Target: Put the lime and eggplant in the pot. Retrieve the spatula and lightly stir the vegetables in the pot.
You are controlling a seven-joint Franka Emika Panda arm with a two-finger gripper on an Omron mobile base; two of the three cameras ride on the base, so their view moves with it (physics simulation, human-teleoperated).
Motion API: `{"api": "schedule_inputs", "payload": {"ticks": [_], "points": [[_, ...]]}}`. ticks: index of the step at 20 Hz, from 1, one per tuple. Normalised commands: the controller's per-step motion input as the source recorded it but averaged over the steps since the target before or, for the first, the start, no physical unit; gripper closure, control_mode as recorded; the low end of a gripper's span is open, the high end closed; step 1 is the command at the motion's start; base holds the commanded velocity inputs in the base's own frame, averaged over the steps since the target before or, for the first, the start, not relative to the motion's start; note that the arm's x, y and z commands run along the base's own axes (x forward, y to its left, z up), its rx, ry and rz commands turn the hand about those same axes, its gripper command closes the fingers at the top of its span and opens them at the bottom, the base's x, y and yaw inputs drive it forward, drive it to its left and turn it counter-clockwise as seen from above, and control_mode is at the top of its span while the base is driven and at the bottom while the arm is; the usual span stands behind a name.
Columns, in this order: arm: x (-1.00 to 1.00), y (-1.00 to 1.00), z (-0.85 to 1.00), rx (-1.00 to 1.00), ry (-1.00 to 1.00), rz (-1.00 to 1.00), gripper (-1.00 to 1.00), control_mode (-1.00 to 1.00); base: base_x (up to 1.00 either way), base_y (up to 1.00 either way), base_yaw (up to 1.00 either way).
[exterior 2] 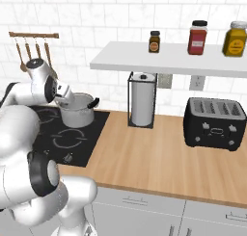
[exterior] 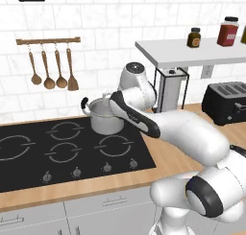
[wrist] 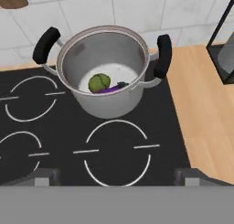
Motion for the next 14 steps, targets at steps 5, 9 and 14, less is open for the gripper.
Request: {"api": "schedule_inputs", "payload": {"ticks": [5, 9, 14], "points": [[-0.89, -0.55, 0.52, -0.06, 0.04, 0.18, -1.00, -1.00, 0.00, 0.00, 0.00], [-0.82, -0.61, 0.37, -0.05, 0.03, 0.15, -1.00, -1.00, 0.00, 0.00, 0.00], [-0.80, -0.50, 0.55, -0.07, 0.00, 0.00, -1.00, -1.00, 0.00, 0.00, 0.00]]}}
